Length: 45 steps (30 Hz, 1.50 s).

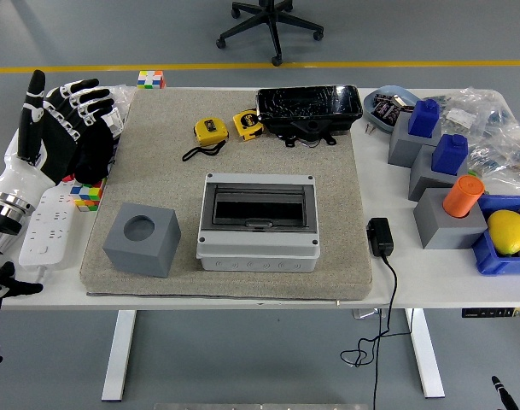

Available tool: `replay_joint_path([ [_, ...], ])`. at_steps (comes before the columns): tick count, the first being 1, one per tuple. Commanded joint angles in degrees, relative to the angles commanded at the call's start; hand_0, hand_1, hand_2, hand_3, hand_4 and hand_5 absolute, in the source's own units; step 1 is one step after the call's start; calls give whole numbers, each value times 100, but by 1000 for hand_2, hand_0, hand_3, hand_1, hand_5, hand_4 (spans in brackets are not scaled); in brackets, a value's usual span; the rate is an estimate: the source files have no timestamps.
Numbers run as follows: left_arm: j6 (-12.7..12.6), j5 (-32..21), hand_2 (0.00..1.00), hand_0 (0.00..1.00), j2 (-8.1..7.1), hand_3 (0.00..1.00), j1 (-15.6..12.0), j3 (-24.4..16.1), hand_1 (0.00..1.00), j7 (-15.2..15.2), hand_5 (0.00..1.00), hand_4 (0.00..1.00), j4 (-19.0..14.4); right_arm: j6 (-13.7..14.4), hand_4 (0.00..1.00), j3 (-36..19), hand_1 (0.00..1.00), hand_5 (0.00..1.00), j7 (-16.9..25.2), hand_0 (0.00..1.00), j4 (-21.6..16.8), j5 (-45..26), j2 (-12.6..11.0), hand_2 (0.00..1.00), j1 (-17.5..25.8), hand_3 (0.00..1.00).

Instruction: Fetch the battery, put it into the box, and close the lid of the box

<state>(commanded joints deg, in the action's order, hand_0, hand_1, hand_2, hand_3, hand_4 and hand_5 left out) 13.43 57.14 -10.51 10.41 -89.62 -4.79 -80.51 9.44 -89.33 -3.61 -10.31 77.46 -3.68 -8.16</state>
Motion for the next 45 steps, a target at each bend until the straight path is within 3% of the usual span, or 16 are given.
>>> replay_joint_path([
  [12, -99, 205, 696, 753, 44, 692, 13, 70, 713, 6, 998, 998, -19, 10, 998, 43, 759, 998, 14, 801, 0, -29, 16, 758, -33, 801],
  [18, -649, 1222, 694, 752, 111, 693, -1, 2, 716, -33, 998, 998, -168, 8, 998, 30, 758, 998, -2, 802, 0, -4, 19, 758, -25, 801],
  [25, -718, 1794, 695, 754, 116, 692, 15, 27, 717, 110, 998, 998, -210, 9, 998, 28, 757, 998, -4, 801, 0, 2, 6, 758, -19, 801],
  [40, -639, 1485, 718, 757, 150, 708, 23, -39, 739, 108, 998, 998, 33, 6, 998, 31, 757, 998, 4, 800, 0, -5, 15, 758, -20, 801],
  [41, -667, 1500, 912, 998, 155, 803, 25, -31, 998, 81, 998, 998, 51, 6, 998, 35, 756, 998, 6, 800, 0, -8, 16, 758, -20, 801],
  [45, -696, 1028, 912, 998, 163, 803, 70, 9, 998, -83, 998, 998, 262, 6, 998, 33, 756, 998, 6, 800, 0, -9, 23, 758, -26, 801],
])
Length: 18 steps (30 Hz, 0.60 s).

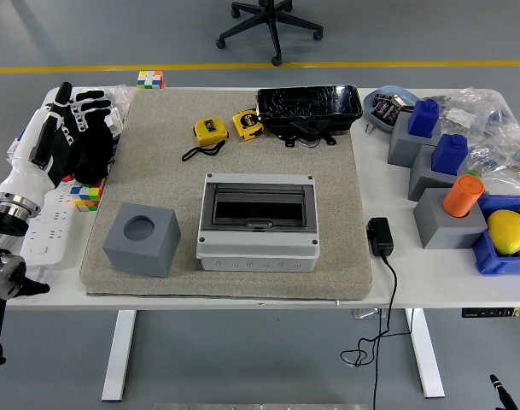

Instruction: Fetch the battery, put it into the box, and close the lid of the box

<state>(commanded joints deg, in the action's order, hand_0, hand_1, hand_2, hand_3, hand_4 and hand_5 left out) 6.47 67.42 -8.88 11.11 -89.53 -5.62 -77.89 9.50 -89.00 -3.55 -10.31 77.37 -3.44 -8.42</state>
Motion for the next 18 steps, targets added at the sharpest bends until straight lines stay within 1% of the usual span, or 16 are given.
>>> replay_joint_path([
  [2, -20, -123, 912, 998, -2, 803, 15, 1, 998, -40, 998, 998, 67, 0, 998, -6, 756, 998, -1, 800, 0, 3, 2, 758, 0, 801],
  [3, -57, -305, 998, 998, -4, 998, 39, 4, 998, -126, 998, 998, 179, -1, 998, 1, 756, 998, 2, 800, 0, -5, 2, 758, 0, 801],
  [6, -105, -616, 998, 998, -12, 998, 82, -68, 998, -290, 998, 998, 476, 1, 998, -8, 756, 998, 5, 800, 0, -11, 3, 758, -1, 801],
  [8, -104, -712, 998, 998, -20, 998, 106, -119, 998, -334, 998, 998, 655, 1, 998, -18, 756, 998, 2, 800, 0, -6, 4, 758, 2, 801],
  [10, -180, -720, 998, 998, -24, 998, 127, -192, 998, -382, 998, 998, 848, 1, 998, -33, 756, 998, -1, 798, 0, 2, 6, 758, 9, 800],
  [15, -382, -616, 998, 998, 16, 998, 117, -328, 998, -458, 998, 998, 989, 1, 998, -33, 756, 998, 9, 799, 0, -15, 12, 758, 15, 799],
  [18, -600, -551, 998, 998, 40, 998, 116, -361, 998, -453, 998, 998, 1010, -1, 998, -54, 756, 998, 6, 799, 0, 2, 20, 758, 20, 799],
])
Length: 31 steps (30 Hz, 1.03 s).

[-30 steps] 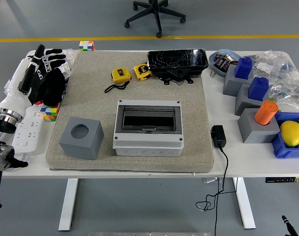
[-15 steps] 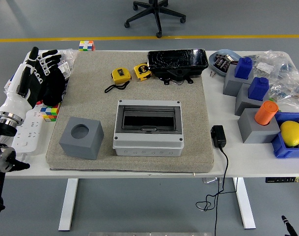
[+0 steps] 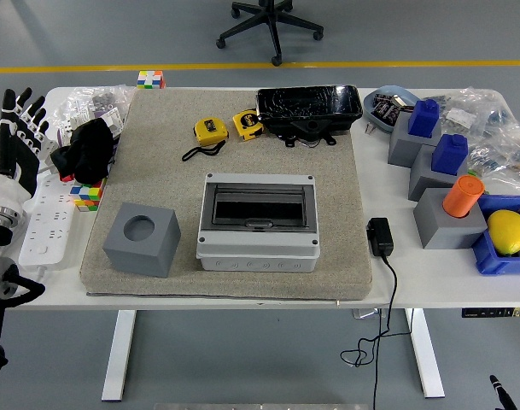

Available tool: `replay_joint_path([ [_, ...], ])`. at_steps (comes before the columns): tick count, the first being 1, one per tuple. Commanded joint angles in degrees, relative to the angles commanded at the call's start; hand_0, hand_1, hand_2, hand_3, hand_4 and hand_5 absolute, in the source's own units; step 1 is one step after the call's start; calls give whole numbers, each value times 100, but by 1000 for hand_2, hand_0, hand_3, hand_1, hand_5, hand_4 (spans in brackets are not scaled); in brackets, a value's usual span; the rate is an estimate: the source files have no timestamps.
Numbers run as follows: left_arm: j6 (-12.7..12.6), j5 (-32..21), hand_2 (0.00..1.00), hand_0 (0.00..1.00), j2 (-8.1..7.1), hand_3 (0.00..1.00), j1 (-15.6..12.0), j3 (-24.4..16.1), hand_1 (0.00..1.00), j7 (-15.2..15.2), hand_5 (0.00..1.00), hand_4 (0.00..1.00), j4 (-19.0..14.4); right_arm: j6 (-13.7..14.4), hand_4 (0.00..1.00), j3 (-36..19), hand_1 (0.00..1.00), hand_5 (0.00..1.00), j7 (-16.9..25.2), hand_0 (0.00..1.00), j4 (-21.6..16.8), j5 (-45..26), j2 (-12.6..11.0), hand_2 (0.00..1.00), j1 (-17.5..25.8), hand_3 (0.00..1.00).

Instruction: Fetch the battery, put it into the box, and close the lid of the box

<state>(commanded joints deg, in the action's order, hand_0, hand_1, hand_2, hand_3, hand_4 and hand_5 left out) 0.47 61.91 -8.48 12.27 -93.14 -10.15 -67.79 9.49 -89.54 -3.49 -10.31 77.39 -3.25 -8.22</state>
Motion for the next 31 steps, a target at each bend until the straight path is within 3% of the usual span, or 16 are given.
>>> replay_joint_path([
  [5, -119, -218, 998, 998, 6, 998, -1, -31, 998, -65, 998, 998, -1, -1, 998, -8, 755, 998, 7, 799, 0, -6, 7, 758, 0, 800],
  [9, -40, -497, 998, 998, 17, 998, -4, -69, 998, -108, 998, 998, -20, 0, 998, -19, 755, 998, 11, 798, 0, -2, 10, 757, 2, 799],
  [14, 0, -427, 998, 998, 35, 998, 8, -155, 998, -1, 998, 998, -25, 1, 998, -41, 755, 998, 12, 798, 0, 12, 5, 757, 5, 799],
  [15, 22, -424, 982, 998, 37, 745, 9, -163, 998, 17, 998, 998, -24, 1, 998, -48, 755, 998, 11, 797, 0, 17, 6, 757, 7, 799],
  [20, 124, -249, 982, 998, 36, 745, 0, -218, 998, 65, 998, 998, -53, -2, 998, -49, 755, 998, 14, 797, 0, 10, 10, 757, 16, 799],
  [21, 115, -216, 983, 998, 39, 546, 1, -228, 998, 60, 998, 998, -57, -2, 998, -56, 754, 998, 11, 797, 0, 16, 10, 758, 15, 800],
  [26, 66, -83, 983, 998, 44, 546, 0, -231, 998, 25, 998, 998, -58, 0, 998, -57, 754, 998, 8, 797, 0, 19, 5, 758, 12, 800],
  [27, 64, -120, 998, 998, 46, 713, -3, -221, 998, 6, 998, 998, -55, 0, 998, -51, 754, 998, 10, 797, 0, 12, 4, 758, 11, 800],
  [31, 181, -341, 998, 998, 41, 713, -5, -199, 998, -58, 998, 998, -33, -2, 998, -28, 754, 998, 12, 797, 0, -2, 2, 758, 5, 800],
])
